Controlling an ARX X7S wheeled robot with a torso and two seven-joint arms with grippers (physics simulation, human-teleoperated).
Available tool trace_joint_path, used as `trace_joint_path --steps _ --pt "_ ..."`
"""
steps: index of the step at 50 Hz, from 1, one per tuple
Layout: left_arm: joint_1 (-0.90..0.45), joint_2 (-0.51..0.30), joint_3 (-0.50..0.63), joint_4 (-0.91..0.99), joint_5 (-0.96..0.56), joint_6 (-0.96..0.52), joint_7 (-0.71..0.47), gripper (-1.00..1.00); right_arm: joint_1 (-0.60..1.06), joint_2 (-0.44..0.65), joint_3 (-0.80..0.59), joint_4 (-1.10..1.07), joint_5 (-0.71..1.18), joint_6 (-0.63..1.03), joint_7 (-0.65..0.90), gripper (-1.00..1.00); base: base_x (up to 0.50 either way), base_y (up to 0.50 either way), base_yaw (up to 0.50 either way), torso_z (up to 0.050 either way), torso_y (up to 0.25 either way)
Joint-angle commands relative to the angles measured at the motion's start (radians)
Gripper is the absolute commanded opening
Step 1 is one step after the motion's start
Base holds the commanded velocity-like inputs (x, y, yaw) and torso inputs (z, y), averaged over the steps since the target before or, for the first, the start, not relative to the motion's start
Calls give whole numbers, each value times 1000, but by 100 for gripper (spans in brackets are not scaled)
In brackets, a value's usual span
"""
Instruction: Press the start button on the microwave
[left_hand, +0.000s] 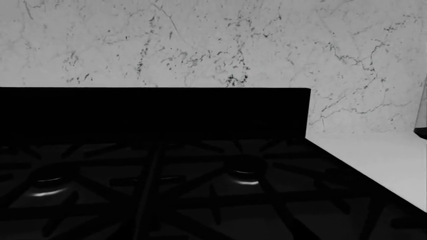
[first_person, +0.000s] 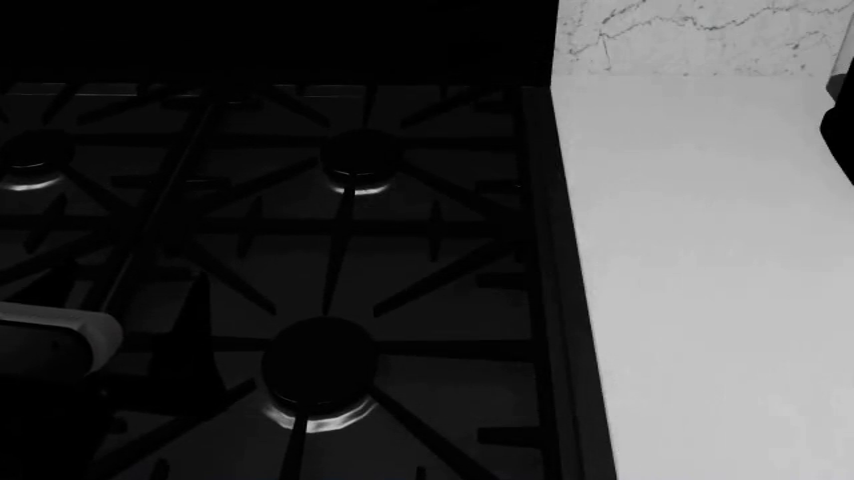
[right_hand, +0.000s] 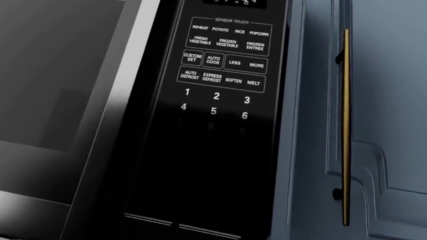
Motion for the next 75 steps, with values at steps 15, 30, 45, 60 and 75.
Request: trace_joint_path --steps 15,30,45,60,75 --pt "8 -8 13 -24 -1 30 1 100 204 -72 -138 382 -120 -88 -146 -100 0 0 0 0 0" --pt "8 -15 16 -30 -6 34 -3 100 237 -126 -148 447 -120 -146 -200 -100 0 0 0 0 0" --pt "11 -18 17 -47 -12 47 -2 100 244 -168 -101 561 -58 -58 -169 -100 0 0 0 0 0" --pt "25 -20 19 -68 -13 73 -1 100 266 -191 -164 638 -94 -109 -235 -100 0 0 0 0 0" --pt "33 -24 14 -92 -19 94 2 100 287 -198 -239 738 -171 -177 -273 -100 0 0 0 0 0"
